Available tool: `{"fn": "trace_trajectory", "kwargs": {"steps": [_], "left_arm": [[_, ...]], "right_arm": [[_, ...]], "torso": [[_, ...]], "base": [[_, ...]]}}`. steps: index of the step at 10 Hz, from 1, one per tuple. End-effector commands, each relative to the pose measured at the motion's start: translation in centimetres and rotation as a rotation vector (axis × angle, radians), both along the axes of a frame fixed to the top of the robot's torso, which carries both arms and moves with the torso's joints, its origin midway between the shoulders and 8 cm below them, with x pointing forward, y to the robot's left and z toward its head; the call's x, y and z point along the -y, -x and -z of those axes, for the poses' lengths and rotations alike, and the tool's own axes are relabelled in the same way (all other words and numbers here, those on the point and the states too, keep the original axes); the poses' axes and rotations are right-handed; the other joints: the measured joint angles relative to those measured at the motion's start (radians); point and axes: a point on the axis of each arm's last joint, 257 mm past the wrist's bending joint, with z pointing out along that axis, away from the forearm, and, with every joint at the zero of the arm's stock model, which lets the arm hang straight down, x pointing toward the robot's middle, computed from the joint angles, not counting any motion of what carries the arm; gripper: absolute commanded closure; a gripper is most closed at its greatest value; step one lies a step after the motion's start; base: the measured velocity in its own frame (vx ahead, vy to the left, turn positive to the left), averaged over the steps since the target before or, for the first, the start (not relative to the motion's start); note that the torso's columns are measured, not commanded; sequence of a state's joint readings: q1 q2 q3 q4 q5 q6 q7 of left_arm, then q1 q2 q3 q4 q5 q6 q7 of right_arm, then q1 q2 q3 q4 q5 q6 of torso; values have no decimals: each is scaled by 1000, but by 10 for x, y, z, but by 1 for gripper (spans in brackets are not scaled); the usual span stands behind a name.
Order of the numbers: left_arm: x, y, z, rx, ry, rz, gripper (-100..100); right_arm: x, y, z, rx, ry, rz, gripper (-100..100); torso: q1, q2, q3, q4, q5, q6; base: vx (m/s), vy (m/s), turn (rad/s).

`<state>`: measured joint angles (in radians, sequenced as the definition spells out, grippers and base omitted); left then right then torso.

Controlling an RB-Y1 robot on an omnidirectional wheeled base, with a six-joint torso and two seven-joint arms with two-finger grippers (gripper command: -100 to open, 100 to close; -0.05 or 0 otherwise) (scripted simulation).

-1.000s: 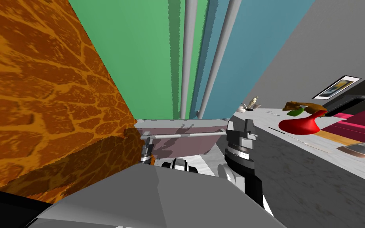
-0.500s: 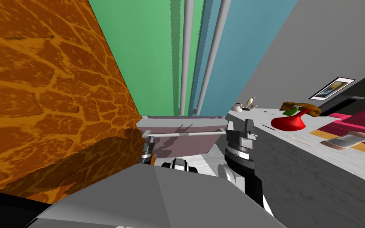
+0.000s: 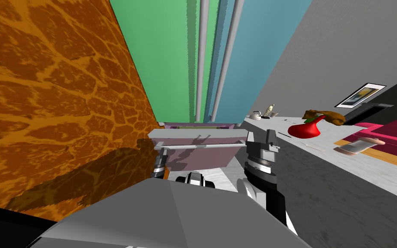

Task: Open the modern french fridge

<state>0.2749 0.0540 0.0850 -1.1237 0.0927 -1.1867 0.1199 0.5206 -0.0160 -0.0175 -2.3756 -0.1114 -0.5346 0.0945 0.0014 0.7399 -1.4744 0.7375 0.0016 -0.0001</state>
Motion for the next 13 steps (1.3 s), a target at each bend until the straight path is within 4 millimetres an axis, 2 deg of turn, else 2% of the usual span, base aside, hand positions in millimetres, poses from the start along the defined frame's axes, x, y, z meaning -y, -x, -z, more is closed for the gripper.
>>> {"fn": "trace_trajectory", "kwargs": {"steps": [1, 10, 11, 13], "left_arm": [[1, 4, 3, -8, 2, 3, 100], [4, 18, 2, -8, 4, 22, 100], [2, 7, -4, -3, 1, 23, -100], [-3, -10, -14, -3, 0, 28, -100]], "right_arm": [[0, 0, 0, 0, 0, 0, 0], [0, 0, 0, 0, 0, 0, 0], [0, 0, 0, 0, 0, 0, 0], [0, 0, 0, 0, 0, 0, 0]], "torso": [[1, -8, -5, 1, -2, 0], [0, -2, -1, 0, 0, 0], [-1, 0, -1, 0, 0, 0], [0, -9, -6, -1, -1, 0]], "base": [[-116, -35, 20], [-172, -37, 20], [-135, -34, 26], [-45, -23, 29]]}}
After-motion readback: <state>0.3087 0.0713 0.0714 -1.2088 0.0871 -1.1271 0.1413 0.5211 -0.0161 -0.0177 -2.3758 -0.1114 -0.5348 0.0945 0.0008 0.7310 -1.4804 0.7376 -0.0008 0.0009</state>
